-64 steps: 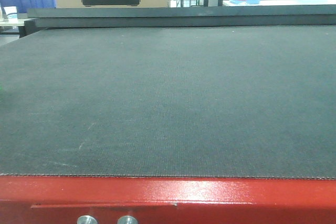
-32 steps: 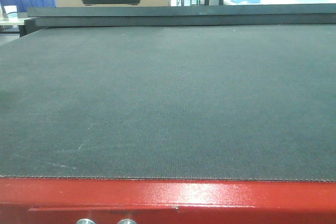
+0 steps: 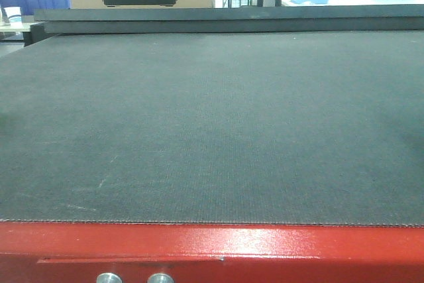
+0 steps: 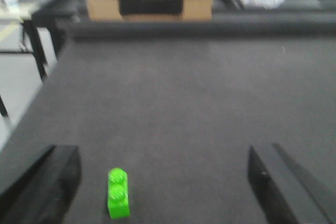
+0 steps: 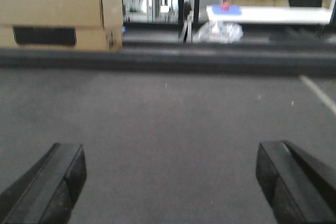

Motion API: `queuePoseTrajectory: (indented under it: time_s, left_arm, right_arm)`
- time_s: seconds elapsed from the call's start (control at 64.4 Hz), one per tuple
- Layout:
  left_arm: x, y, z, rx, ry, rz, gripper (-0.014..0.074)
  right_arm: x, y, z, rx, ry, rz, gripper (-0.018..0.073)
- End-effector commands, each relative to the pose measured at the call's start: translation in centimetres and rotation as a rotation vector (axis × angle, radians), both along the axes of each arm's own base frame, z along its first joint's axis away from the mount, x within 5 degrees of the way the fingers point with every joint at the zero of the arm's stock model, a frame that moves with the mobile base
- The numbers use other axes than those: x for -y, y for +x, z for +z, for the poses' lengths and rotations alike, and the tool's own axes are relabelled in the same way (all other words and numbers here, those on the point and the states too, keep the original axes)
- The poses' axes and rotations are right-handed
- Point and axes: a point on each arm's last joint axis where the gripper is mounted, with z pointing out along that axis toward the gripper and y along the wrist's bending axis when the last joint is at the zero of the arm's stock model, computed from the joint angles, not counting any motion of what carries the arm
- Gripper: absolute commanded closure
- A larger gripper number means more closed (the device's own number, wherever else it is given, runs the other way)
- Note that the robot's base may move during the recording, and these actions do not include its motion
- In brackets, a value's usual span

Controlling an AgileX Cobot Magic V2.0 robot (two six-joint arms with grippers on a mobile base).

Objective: Grab block from conveyor and place in blue bin

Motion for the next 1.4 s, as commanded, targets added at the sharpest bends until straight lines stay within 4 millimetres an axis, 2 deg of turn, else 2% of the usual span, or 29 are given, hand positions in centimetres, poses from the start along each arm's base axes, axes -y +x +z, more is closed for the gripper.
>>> queuePoseTrajectory:
  time_s: [0.0,0.078,0.311,0.435,0.528,0.73,0.855,0.994,1.212,1.383]
  left_arm:
    - [0.6,1.9,-0.1,-0.049,0.019,-0.032,-0.0003]
    - [0.9,3.3,-0.2,-0.094,0.023,-0.044,-0.0003]
    - [1.7,7.0,-0.1,-0.191,0.038,-0.064,-0.0003]
    - [1.9,8.0,-0.6,-0.215,0.044,-0.063,-0.0003]
    - [1.9,8.4,-0.9,-0.233,0.046,-0.063,-0.0003]
    - [2.0,8.7,-1.2,-0.244,0.047,-0.063,-0.0003]
    - [2.0,8.7,-1.2,-0.246,0.047,-0.063,-0.0003]
    - [2.0,8.7,-1.2,-0.248,0.047,-0.063,-0.0003]
    - [2.0,8.7,-1.2,-0.252,0.048,-0.063,-0.0003]
    - [2.0,8.7,-1.2,-0.252,0.048,-0.063,-0.0003]
  right_arm:
    - [-0.1,1.7,0.1,-0.038,-0.003,0.002,-0.0009]
    - [-0.3,3.1,0.1,-0.142,-0.009,0.014,-0.0009]
    - [-0.7,7.8,2.0,-0.441,-0.067,0.042,-0.0009]
    - [-0.5,10.6,1.5,-0.601,-0.038,0.023,-0.0009]
    - [0.3,12.6,0.1,-0.715,-0.016,-0.015,-0.0009]
    - [2.7,16.6,-5.0,-0.938,0.018,-0.086,-0.0009]
    - [2.9,18.7,-8.0,-1.025,0.016,-0.085,-0.0009]
    - [2.2,20.8,-11.1,-1.083,0.003,-0.062,-0.0009]
    - [2.2,22.9,-15.3,-1.160,-0.005,-0.056,-0.0009]
    - [2.2,23.7,-17.3,-1.181,-0.004,-0.058,0.0019]
